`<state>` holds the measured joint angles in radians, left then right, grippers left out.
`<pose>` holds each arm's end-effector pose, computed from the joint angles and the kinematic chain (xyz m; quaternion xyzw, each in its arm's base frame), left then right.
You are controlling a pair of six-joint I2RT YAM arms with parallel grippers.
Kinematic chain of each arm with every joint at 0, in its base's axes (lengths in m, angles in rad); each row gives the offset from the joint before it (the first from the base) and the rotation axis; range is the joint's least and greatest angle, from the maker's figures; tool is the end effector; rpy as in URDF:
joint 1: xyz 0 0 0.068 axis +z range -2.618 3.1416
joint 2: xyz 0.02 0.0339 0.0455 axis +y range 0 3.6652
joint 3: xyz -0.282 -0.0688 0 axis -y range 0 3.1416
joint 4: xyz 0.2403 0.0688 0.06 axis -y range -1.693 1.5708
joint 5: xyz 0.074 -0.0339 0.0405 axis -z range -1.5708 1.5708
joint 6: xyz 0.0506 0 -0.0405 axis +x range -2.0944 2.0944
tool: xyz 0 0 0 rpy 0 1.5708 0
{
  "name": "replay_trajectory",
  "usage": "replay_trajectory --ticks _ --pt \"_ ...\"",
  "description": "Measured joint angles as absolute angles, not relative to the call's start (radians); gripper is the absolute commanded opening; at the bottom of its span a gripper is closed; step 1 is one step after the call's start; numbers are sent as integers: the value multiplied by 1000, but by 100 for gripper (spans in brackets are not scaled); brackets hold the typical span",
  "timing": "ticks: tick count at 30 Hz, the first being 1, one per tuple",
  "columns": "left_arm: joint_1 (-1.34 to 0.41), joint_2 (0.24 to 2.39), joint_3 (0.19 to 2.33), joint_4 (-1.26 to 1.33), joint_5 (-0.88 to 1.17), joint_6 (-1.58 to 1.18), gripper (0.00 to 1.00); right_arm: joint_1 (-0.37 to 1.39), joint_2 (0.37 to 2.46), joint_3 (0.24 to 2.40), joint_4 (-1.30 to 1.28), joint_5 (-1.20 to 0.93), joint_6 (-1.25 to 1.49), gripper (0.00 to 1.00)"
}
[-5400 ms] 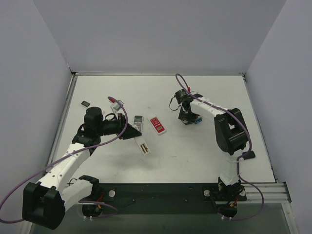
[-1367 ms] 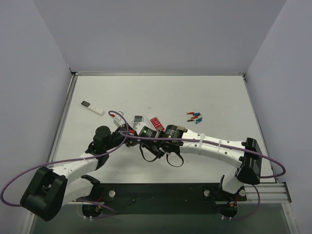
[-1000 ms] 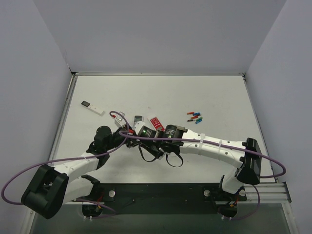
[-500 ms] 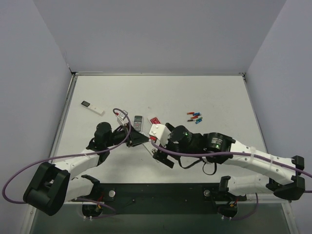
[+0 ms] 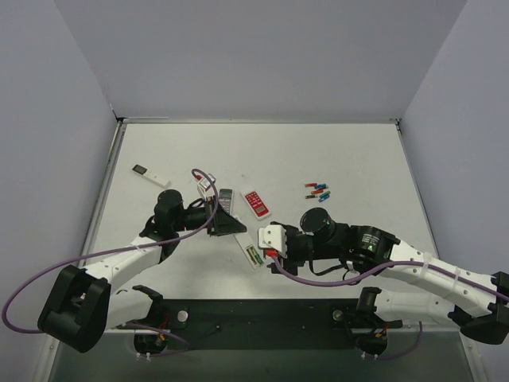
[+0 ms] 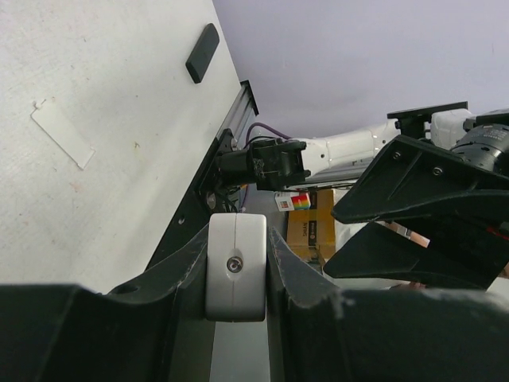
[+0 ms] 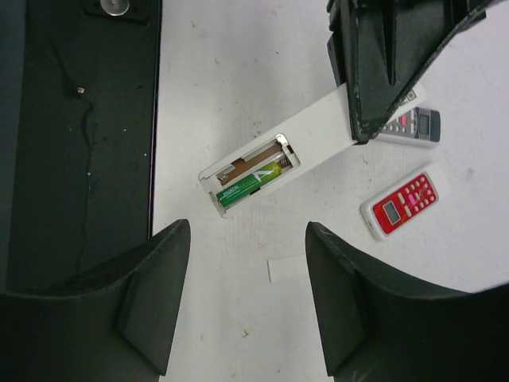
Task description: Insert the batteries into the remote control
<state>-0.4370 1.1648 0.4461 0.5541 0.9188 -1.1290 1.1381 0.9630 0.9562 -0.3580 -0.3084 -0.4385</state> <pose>0.1934 -0.1347 0.2424 0.0378 0.7405 -0.6486 0.1722 0.0757 0.2006 0.3598 -0.6386 0.5120 0.3109 0.4831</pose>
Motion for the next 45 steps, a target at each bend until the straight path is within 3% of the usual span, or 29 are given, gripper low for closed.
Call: replay_trajectory --ticks 9,19,45 --pt "-437 1148 451 518 958 -1102 0 1120 1031 957 -348 -470 -601 48" --pt "-437 1133 452 496 978 -1087 0 1119 1111 981 -360 -536 -672 34" --pt "-437 1114 458 496 992 -1087 0 1121 1173 1000 -363 -559 -709 25"
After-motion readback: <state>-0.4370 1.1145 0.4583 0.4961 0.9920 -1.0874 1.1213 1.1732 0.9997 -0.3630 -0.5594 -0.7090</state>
